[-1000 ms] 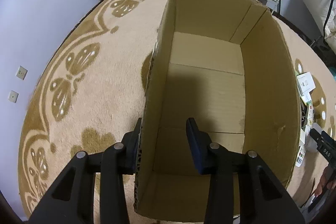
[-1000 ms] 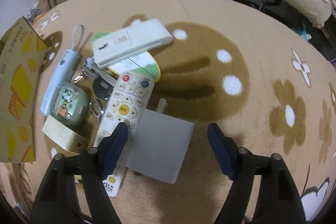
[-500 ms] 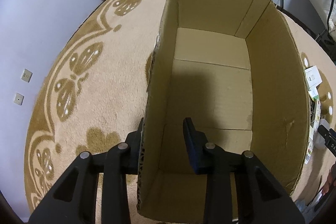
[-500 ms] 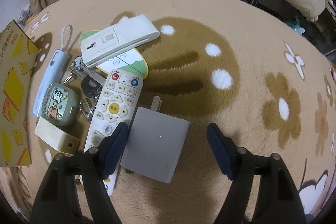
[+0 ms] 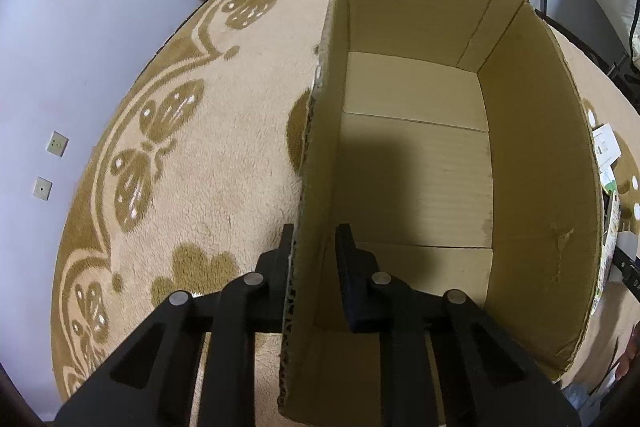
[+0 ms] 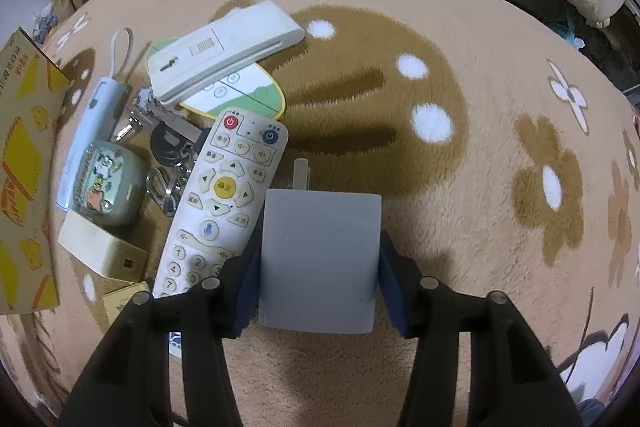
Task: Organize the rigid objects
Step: 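Grasp the box wall with the left gripper while the right gripper grasps the white adapter, then lift the white adapter with the right gripper and carry it over the box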
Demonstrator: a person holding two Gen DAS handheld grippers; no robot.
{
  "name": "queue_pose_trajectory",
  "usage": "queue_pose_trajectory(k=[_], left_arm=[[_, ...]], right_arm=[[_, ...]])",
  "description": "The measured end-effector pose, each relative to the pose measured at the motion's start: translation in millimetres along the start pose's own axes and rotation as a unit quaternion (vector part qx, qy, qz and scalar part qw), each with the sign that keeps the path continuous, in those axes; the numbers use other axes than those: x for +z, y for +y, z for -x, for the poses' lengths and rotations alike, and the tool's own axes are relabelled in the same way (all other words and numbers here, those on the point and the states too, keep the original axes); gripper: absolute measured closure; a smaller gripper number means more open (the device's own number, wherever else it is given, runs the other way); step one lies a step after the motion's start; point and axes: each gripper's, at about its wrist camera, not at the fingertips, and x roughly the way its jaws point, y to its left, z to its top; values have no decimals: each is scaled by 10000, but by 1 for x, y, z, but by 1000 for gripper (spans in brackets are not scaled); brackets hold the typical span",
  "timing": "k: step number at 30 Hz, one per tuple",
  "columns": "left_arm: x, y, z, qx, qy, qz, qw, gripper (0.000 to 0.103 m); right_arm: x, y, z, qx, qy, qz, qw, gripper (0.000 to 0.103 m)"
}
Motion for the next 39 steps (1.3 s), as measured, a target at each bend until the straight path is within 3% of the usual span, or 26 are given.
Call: queue_pose_trajectory(k=[11, 24, 39], left_arm=[[0, 2, -4, -11, 93, 30, 10000, 89], [-2, 4, -4, -86, 96, 37, 9999, 93], [-1, 6, -6, -145, 113, 30, 9998, 93]], right_arm=[[7, 14, 31, 46, -568, 81, 9983, 47], [42, 70, 105, 921, -1457, 515, 9837, 47], [75, 172, 134, 1948, -1691, 875, 9622, 46]])
